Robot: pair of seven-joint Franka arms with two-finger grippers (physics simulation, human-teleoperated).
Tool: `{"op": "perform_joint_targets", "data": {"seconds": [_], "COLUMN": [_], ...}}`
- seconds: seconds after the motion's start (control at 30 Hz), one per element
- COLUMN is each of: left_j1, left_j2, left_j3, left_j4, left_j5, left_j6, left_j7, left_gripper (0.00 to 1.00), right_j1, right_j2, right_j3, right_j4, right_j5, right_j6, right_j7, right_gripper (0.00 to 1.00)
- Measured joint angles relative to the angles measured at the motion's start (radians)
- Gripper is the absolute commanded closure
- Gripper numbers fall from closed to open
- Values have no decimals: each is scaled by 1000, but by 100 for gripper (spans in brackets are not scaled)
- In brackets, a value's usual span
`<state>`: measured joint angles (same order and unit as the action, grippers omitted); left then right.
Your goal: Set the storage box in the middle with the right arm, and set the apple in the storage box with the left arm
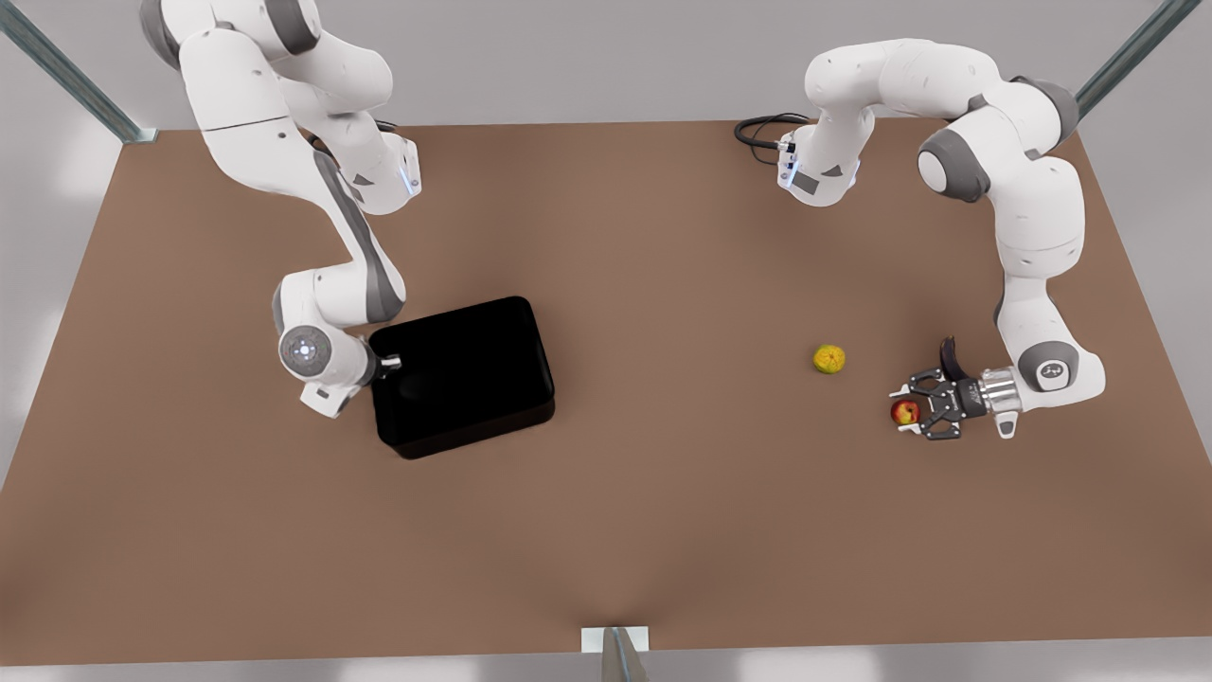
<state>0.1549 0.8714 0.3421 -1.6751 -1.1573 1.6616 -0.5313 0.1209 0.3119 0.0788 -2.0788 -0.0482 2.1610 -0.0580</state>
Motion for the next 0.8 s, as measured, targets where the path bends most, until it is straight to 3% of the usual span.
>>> {"op": "perform_joint_targets", "data": {"seconds": [0.03, 0.13, 0.3, 0.4, 0.5, 0.53, 0.6, 0.67, 0.8], "left_j1": [0, 0, 0, -12, -20, -24, -50, -54, -70], "left_j2": [0, -2, -8, -95, -147, -150, -177, -217, -243], "left_j3": [0, 0, 5, -2, -141, -184, -268, -452, -624], "left_j4": [0, 0, 12, 39, 197, 226, 231, 225, 218], "left_j5": [-3, -9, 1, 13, 91, 131, 199, 308, 469], "left_j6": [-2, -11, -17, -30, -15, -13, 47, 174, 287], "left_j7": [-6, -12, -30, -165, -393, -444, -552, -716, -943], "left_gripper": [39, 47, 47, 47, 47, 47, 47, 47, 47], "right_j1": [35, 94, 208, 281, 300, 301, 301, 301, 293], "right_j2": [23, 105, 253, 374, 425, 432, 434, 428, 361], "right_j3": [1, 22, 23, 22, 22, 22, 22, 22, 30], "right_j4": [36, 151, 369, 510, 552, 558, 559, 563, 582], "right_j5": [1, 3, 131, 147, 146, 143, 141, 135, 172], "right_j6": [1, 1, -4, 4, 34, 35, 55, 54, -23], "right_j7": [1, 5, 6, 6, 0, 2, -1, 0, -9], "right_gripper": [79, 79, 79, 79, 76, 4, 0, 0, 0]}}
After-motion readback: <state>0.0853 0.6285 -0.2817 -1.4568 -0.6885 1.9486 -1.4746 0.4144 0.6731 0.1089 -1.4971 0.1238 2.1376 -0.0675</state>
